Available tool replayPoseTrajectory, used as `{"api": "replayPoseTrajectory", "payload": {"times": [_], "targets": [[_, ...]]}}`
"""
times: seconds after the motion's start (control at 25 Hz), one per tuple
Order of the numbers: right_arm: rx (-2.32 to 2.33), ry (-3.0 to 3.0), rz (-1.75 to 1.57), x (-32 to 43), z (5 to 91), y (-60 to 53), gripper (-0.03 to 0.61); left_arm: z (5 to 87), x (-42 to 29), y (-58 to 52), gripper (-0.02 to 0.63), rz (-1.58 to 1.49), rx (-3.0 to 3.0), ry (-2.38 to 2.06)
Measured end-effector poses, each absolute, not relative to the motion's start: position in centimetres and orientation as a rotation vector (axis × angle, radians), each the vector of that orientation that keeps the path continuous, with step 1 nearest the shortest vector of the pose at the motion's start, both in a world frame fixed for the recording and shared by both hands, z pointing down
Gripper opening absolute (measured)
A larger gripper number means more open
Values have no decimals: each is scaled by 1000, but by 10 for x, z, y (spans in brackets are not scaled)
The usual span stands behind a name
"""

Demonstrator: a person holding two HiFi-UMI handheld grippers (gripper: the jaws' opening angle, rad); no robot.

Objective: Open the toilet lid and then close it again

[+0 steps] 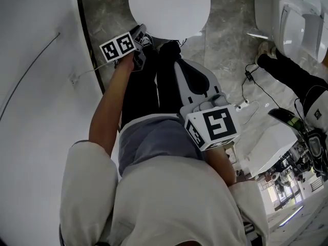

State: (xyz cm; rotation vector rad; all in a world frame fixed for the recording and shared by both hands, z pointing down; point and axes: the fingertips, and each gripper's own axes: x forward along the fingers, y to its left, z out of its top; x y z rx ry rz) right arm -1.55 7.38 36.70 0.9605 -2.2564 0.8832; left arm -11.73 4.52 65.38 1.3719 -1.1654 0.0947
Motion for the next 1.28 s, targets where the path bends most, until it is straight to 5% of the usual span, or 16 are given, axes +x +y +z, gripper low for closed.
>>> {"api": "replayPoseTrajectory", "payload": {"times": [1.28], "targets": [[1075, -2326, 769, -20, 298, 63, 11, 552, -132, -39, 83, -105, 1446, -1179]]}}
